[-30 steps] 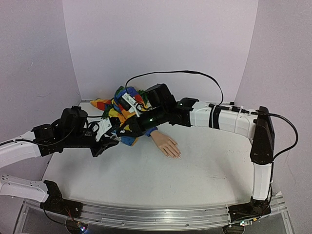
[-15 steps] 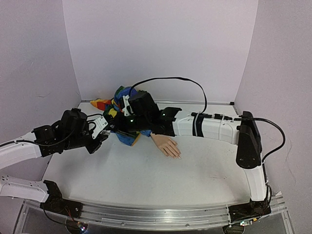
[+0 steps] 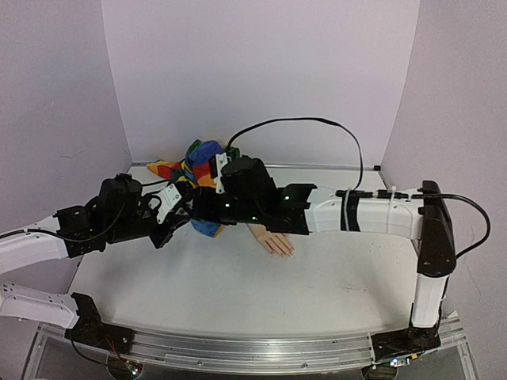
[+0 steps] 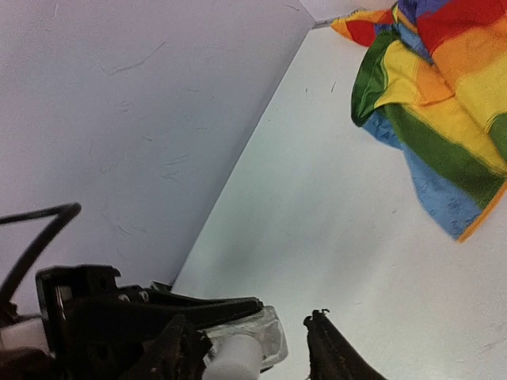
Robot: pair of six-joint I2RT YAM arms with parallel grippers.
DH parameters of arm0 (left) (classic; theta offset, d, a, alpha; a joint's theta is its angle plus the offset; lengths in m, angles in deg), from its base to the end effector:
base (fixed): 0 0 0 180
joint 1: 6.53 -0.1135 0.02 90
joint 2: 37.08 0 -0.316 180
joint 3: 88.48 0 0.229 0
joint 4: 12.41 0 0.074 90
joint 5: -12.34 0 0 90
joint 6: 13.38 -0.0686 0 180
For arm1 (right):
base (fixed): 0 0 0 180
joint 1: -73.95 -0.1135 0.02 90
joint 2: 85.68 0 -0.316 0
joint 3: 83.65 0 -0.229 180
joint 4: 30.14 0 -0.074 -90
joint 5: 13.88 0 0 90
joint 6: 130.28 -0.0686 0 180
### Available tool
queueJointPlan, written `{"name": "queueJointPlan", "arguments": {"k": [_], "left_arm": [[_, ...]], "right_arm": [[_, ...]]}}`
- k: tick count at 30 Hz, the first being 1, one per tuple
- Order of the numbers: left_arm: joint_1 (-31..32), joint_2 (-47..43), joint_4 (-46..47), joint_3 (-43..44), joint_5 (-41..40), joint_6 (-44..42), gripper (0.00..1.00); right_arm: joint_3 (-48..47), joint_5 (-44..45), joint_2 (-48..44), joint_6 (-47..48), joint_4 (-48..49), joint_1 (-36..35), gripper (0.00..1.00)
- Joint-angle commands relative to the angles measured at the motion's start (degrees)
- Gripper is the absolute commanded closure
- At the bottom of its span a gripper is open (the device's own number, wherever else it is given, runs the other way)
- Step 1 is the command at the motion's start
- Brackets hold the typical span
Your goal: Paint the nails
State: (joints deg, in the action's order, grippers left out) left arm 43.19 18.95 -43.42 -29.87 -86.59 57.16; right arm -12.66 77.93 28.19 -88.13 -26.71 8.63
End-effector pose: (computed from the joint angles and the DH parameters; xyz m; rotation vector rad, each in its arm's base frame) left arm 0.1354 -0.1433 0.3184 1.0918 1.7522 -0.1652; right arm 0.2185 0.4703 0.3795 -0.2481 1.7991 1.4626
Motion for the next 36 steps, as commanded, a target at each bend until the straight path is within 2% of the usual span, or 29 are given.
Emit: {"name": "queueJointPlan", "arguments": {"k": [1, 5, 8, 11, 16, 19, 21, 27, 33, 36], "left_arm": [[0.58, -0.30, 10.65, 3.84, 1.64, 0.66, 1.00], [-0.12, -0.30, 10.44, 4.19, 3.76, 3.06, 1.00], [-1.88, -0.09, 10.14, 4.75, 9.60, 5.67, 1.00], [-4.34, 0.37, 10.01, 5.49, 19.94, 8.50, 1.00], [-5.90, 2.54, 10.01, 7.51, 44.40, 11.23, 1.00], [-5.94, 4.66, 10.01, 8.44, 52.97, 12.43, 1.00], [-5.94, 5.68, 9.99, 8.96, 57.08, 12.98, 1.00], [-5.93, 6.61, 10.01, 9.29, 61.38, 13.36, 1.00], [-5.90, 6.82, 9.99, 9.47, 62.40, 13.52, 1.00], [-5.86, 6.84, 10.10, 9.53, 62.45, 13.52, 1.00]], "right_arm": [[7.39, 5.30, -10.25, 6.35, 1.61, 0.70, 0.39], [13.49, 2.19, -16.09, 10.47, 3.20, 2.51, 0.17], [15.63, -3.07, -18.46, 16.88, 4.20, 3.15, 0.04], [16.73, -11.79, -19.79, 23.59, 4.97, 4.09, 0.02], [20.19, -27.51, -22.53, 28.54, 10.58, 7.51, 0.07], [20.92, -32.16, -24.15, 31.39, 12.35, 8.12, 0.10], [20.30, -34.37, -24.11, 32.14, 12.45, 8.53, 0.19], [18.40, -41.53, -23.49, 32.78, 13.08, 8.90, 0.29], [16.61, -48.25, -21.32, 32.01, 13.51, 8.83, 0.44], [16.30, -49.05, -20.81, 31.56, 14.04, 8.89, 0.54]]}}
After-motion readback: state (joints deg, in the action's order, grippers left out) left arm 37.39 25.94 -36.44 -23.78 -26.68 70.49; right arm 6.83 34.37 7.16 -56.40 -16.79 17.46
